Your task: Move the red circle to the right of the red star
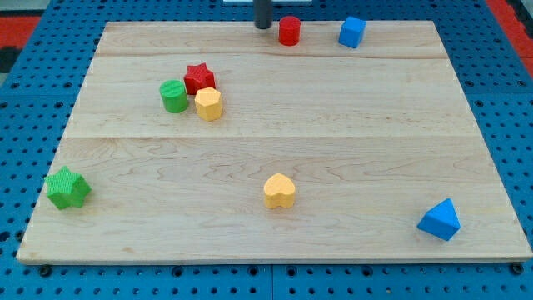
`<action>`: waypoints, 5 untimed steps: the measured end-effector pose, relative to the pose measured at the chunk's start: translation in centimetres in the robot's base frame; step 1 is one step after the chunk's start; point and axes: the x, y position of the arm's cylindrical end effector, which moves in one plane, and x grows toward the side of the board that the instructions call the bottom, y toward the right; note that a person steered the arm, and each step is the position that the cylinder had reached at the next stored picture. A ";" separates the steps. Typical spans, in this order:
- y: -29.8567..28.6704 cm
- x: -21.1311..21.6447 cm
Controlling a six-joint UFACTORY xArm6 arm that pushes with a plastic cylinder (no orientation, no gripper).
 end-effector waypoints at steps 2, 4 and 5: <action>3.5 4.8; 6.2 0.6; 10.4 3.6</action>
